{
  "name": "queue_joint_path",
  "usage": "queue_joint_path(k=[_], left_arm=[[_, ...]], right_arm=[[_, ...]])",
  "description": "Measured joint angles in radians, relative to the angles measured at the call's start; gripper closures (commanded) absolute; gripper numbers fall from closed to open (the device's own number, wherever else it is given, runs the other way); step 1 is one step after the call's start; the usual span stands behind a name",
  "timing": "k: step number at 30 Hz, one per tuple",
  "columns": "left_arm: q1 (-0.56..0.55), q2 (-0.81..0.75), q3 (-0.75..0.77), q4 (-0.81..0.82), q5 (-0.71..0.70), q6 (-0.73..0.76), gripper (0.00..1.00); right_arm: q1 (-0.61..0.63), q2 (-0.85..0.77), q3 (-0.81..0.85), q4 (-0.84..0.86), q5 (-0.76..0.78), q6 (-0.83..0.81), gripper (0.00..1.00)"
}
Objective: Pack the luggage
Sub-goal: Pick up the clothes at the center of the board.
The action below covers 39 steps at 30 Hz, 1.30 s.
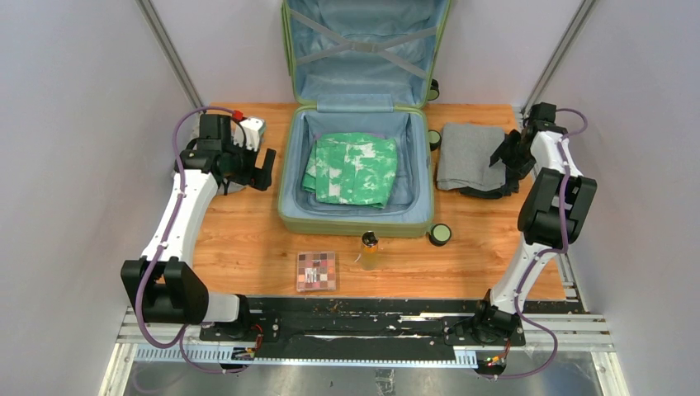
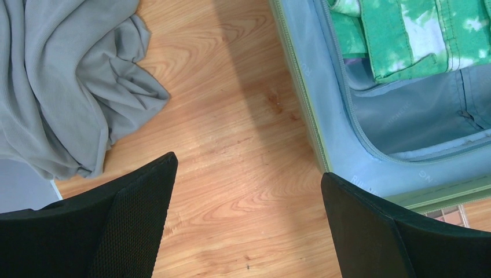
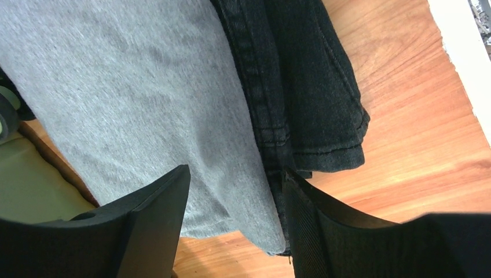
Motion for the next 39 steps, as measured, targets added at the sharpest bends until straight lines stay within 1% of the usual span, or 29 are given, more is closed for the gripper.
queue_joint_path(k=[7, 15, 25, 34, 39], left_arm=[[0.000, -0.002, 0.000, 0.000, 0.000, 0.000, 0.00], [0.000, -0.017, 0.000, 0.000, -0.006, 0.006, 0.00], [0.000, -0.022, 0.000, 0.000, -0.007, 0.007, 0.00], [0.000, -0.022, -0.001, 0.000, -0.006, 0.007, 0.00], [0.000, -0.022, -0.004, 0.000, -0.006, 0.007, 0.00]], right_arm=[[0.060, 0.000, 0.031, -0.064, 0.101, -0.024, 0.29], [0.095, -0.001, 0.031, -0.094, 0.173, -0.027, 0.29], [0.100, -0.002, 0.034, -0.111, 0.159, -0.026, 0.29], [0.144, -0.001, 0.085, -0.134, 0.141, -0.027, 0.28], [0.146, 0.014, 0.115, -0.149, 0.139, -0.031, 0.28]])
